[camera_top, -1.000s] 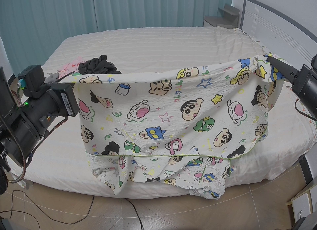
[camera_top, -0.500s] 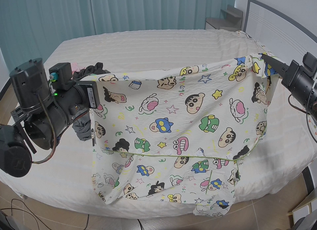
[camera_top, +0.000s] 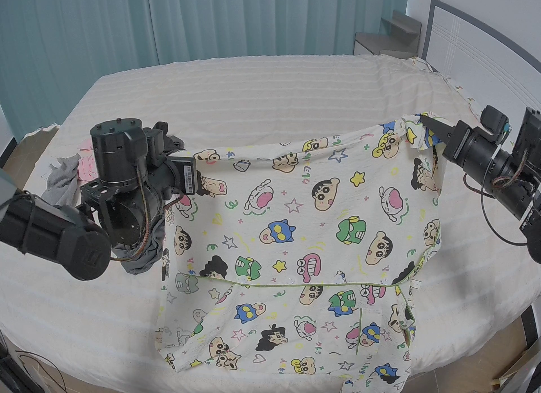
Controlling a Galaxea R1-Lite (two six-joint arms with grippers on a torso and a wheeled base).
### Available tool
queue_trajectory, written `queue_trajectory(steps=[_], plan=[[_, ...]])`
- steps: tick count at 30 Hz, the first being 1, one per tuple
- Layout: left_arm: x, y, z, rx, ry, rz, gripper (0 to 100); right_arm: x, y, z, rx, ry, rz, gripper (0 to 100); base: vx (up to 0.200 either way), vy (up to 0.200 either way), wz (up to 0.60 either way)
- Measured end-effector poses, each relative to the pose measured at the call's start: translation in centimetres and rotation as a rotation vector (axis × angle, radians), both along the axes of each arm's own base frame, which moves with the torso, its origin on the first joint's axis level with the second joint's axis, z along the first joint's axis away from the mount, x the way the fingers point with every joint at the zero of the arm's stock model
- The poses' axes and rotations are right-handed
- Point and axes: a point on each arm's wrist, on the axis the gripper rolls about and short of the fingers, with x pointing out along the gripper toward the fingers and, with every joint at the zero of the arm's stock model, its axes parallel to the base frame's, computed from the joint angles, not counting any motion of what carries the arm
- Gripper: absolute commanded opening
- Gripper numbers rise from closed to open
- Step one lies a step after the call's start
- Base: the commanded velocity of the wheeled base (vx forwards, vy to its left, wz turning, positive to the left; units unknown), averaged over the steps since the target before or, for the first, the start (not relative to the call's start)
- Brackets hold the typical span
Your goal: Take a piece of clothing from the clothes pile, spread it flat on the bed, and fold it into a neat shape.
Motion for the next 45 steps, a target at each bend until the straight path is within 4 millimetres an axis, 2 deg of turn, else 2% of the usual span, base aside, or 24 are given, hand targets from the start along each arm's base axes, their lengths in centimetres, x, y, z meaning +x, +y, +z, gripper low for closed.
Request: queue_trajectory(steps=[9, 18, 23, 30, 31, 38, 42, 45], plan=[[4.1, -1.1, -3.3, -0.008, 0.062, 0.031, 0, 4.3, -0.5, -3.2, 0.012, 0.032, -0.054, 0, 0.0, 0.0, 0.0], [9.0, -1.6, -6.4, -0.009, 0.069, 0.131, 0, 10.2, -0.4, -6.4, 0.102, 0.072, -0.11, 0, 0.0, 0.0, 0.0], [11.8, -1.6, -8.3, -0.01, 0.067, 0.177, 0, 13.6, -0.2, -9.0, 0.128, 0.1, -0.138, 0, 0.0, 0.0, 0.0], [14.8, -1.5, -11.5, -0.004, 0.079, 0.21, 0, 16.3, 0.0, -13.0, 0.114, 0.167, -0.154, 0, 0.0, 0.0, 0.0], [15.2, -1.4, -12.1, -0.002, 0.083, 0.214, 100, 16.8, -0.1, -13.4, 0.111, 0.176, -0.153, 100, 0.0, 0.0, 0.0], [17.4, -0.3, -14.2, -0.009, 0.073, 0.252, 100, 18.5, -0.6, -14.8, 0.123, 0.214, -0.139, 100, 0.0, 0.0, 0.0], [18.1, 0.6, -14.5, -0.023, 0.046, 0.272, 100, 19.4, -0.9, -13.8, 0.209, 0.193, -0.149, 100, 0.0, 0.0, 0.0], [18.7, 1.6, -13.9, -0.053, -0.007, 0.294, 100, 20.1, -2.0, -12.9, 0.262, 0.168, -0.209, 100, 0.0, 0.0, 0.0]])
